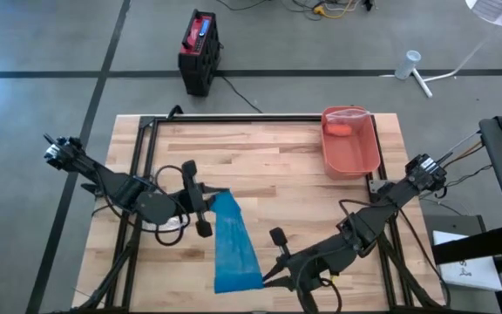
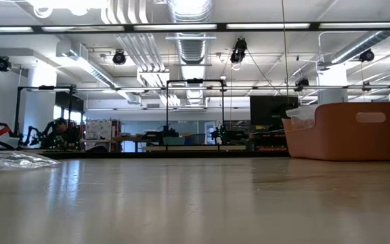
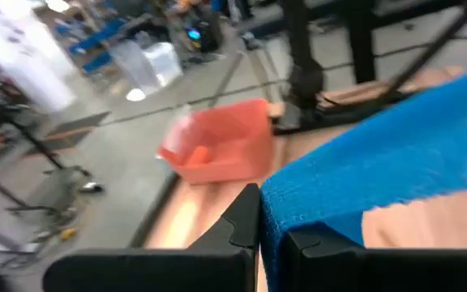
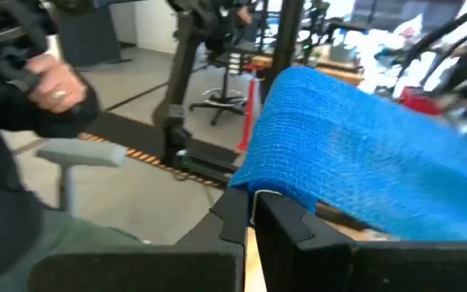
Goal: Roll bandage
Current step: Roll the blue bandage
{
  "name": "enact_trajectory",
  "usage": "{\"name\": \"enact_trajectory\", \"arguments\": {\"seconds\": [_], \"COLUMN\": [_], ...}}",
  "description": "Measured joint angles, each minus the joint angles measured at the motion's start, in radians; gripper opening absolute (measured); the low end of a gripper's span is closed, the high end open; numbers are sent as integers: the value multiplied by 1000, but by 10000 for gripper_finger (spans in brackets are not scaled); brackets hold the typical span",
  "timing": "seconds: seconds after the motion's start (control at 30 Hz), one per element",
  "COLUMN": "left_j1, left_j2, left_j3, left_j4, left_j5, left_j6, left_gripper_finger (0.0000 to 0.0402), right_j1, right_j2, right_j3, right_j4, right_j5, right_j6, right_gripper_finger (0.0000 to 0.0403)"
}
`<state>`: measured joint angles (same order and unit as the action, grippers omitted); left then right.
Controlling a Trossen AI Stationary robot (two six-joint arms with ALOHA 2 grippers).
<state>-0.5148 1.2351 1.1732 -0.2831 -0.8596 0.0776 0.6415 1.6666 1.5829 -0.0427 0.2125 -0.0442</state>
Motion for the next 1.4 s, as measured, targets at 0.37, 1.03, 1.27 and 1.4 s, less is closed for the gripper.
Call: {"name": "enact_trajectory", "arguments": {"seconds": [0.37, 1.03, 1.27, 1.4], "left_j1": [-2, -146, -195, -202], "left_j2": [4, 4, 4, 4], "left_j3": [-91, -93, -92, -92], "left_j4": [21, 47, 110, 183], "left_j5": [184, 224, 255, 300], "left_j6": [-131, -231, -245, -246], "left_gripper_finger": [0, 0, 0, 0], "right_j1": [0, 0, -12, -32], "right_j2": [-29, -50, -50, -49], "right_j3": [0, 0, 0, 0], "right_j4": [25, -59, -66, -101], "right_j5": [256, 658, 703, 705], "right_j6": [-153, -459, -566, -565], "right_gripper_finger": [8, 8, 8, 8]}}
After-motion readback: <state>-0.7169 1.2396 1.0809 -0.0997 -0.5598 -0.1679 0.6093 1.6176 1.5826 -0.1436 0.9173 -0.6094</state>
